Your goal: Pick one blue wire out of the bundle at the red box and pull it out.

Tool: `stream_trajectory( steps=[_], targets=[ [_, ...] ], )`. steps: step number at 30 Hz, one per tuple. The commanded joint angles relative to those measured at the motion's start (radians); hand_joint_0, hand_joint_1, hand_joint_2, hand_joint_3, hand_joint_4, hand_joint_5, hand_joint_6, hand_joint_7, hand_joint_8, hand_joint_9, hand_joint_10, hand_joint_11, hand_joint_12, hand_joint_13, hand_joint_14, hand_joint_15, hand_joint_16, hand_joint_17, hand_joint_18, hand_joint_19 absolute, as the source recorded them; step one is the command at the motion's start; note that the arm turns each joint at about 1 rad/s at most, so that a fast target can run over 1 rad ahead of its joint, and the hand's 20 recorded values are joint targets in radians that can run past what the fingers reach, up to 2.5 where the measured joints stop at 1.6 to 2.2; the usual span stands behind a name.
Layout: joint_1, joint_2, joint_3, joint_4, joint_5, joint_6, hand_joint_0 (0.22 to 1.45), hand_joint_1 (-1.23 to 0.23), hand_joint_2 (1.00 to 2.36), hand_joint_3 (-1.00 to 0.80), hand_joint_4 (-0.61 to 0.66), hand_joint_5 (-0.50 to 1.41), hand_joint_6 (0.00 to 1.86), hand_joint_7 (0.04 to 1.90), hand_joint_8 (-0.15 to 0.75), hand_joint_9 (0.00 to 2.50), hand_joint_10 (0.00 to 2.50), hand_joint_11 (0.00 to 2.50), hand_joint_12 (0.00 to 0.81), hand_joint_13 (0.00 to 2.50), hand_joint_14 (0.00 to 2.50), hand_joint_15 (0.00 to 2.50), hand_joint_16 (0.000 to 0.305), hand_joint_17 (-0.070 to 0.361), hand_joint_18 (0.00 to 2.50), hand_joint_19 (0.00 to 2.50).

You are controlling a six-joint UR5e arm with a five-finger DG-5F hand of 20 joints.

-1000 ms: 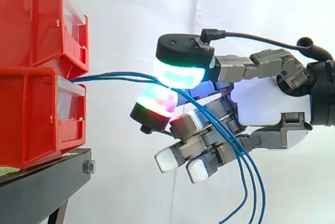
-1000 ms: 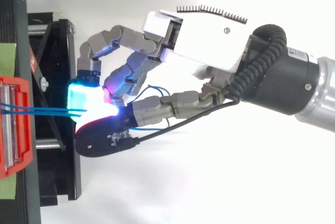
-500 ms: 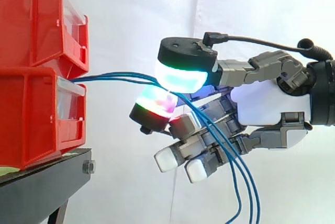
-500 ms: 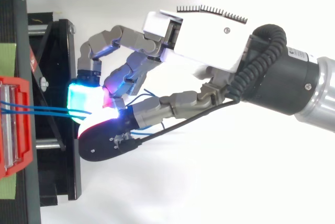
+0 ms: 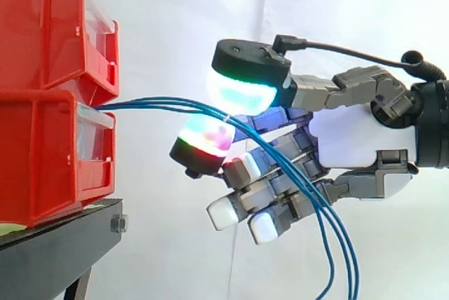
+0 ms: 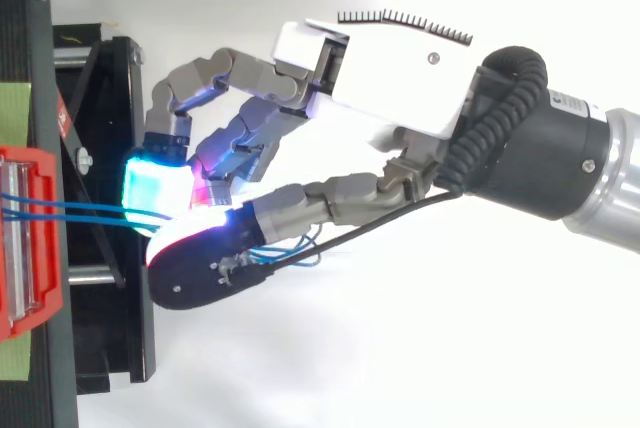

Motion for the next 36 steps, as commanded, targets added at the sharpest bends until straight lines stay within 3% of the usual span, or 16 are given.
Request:
stream_trajectory(
  steps=[1, 3, 8, 19, 25, 28, 36],
  targets=[
    [0.000, 0.000, 0.000, 0.001, 0.000, 0.000, 0.58, -0.66, 1.00, -0.45, 0.27, -0.22, 0.89, 1.04, 0.410, 0.99, 0.01, 1.22, 0.492, 0.91, 0.02, 0.54, 0.064, 0.144, 0.93, 0.60],
    [0.000, 0.000, 0.000, 0.001, 0.000, 0.000, 0.60, -0.63, 1.01, -0.41, 0.26, -0.21, 0.89, 1.06, 0.408, 1.01, 0.01, 1.22, 0.490, 0.92, 0.02, 0.54, 0.063, 0.142, 0.93, 0.60],
    [0.000, 0.000, 0.000, -0.001, 0.000, 0.001, 0.64, -0.74, 1.02, -0.27, 0.23, -0.21, 0.90, 1.10, 0.409, 1.02, 0.01, 1.23, 0.490, 0.94, 0.02, 0.54, 0.063, 0.141, 0.95, 0.58],
    [0.000, 0.000, 0.000, -0.001, 0.000, 0.001, 0.62, -0.75, 1.02, -0.20, 0.23, -0.21, 0.91, 1.08, 0.408, 1.04, 0.01, 1.22, 0.487, 0.94, 0.02, 0.55, 0.062, 0.140, 0.94, 0.60],
    [0.000, 0.000, 0.000, 0.001, 0.002, 0.001, 0.53, -0.59, 1.01, -0.35, 0.26, -0.21, 0.88, 1.06, 0.415, 1.03, 0.01, 1.20, 0.515, 0.92, 0.02, 0.55, 0.066, 0.150, 0.94, 0.62],
    [0.002, 0.000, 0.000, 0.001, 0.003, 0.001, 0.51, -0.57, 1.01, -0.39, 0.26, -0.21, 0.88, 1.06, 0.425, 1.02, 0.01, 1.18, 0.521, 0.92, 0.02, 0.55, 0.068, 0.154, 0.94, 0.63],
    [0.002, 0.000, 0.000, 0.001, 0.003, 0.001, 0.57, -0.82, 1.01, -0.38, 0.25, -0.23, 0.89, 1.07, 0.397, 0.94, 0.02, 1.20, 0.496, 0.89, 0.02, 0.55, 0.065, 0.146, 0.89, 0.61]
  ],
)
